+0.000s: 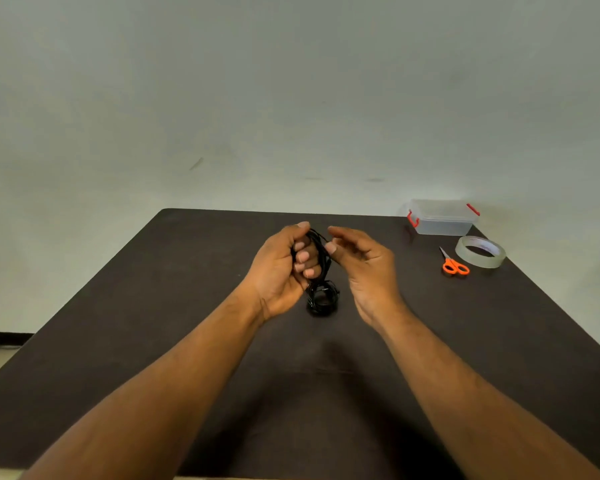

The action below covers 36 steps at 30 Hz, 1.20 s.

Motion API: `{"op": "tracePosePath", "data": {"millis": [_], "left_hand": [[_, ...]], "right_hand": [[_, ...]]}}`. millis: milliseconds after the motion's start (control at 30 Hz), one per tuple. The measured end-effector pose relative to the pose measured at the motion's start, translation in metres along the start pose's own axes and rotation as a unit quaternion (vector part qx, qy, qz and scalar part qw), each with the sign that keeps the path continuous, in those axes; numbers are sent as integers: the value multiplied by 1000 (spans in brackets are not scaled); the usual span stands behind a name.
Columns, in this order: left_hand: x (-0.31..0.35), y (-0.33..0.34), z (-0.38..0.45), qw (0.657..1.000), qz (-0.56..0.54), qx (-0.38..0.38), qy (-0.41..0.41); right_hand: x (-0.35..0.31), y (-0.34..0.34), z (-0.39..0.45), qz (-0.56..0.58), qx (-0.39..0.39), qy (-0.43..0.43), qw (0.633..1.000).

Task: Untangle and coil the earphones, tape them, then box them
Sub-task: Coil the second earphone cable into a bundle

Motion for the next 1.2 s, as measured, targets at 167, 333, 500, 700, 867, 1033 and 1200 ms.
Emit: {"op": "tracePosePath", "data": {"millis": [167, 333, 500, 700, 867, 1033, 1200], "left_hand": [[-2, -28, 25, 996, 28, 75, 44], [-7, -47, 43, 991, 97, 64, 73], [-14, -62, 53, 980, 168, 42, 94], [-11, -72, 60, 966, 229, 31, 118], [-9, -77, 61, 943, 279, 33, 176], [-18, -83, 56, 926, 293, 93, 219], [-15, -79, 48, 866, 369, 134, 310]], "right_hand": [[20, -13, 12, -105, 69, -37, 991], [24, 10, 8, -134, -10, -69, 988], [46, 32, 6, -215, -54, -122, 968], [68, 36, 11, -191, -70, -51, 978], [66, 41, 9, -268, -68, -109, 955], [67, 41, 6, -333, -44, -179, 925], [62, 43, 4, -387, -21, -243, 889]]}}
Point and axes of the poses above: each hand's wrist, its own z-axis towards the middle knuckle, its own y-axis out of the palm, x = y × z, the point moved 8 cm from there along z, towards the middle knuckle, and after that the axes turned 10 degrees about x, right-handed, at the moved point
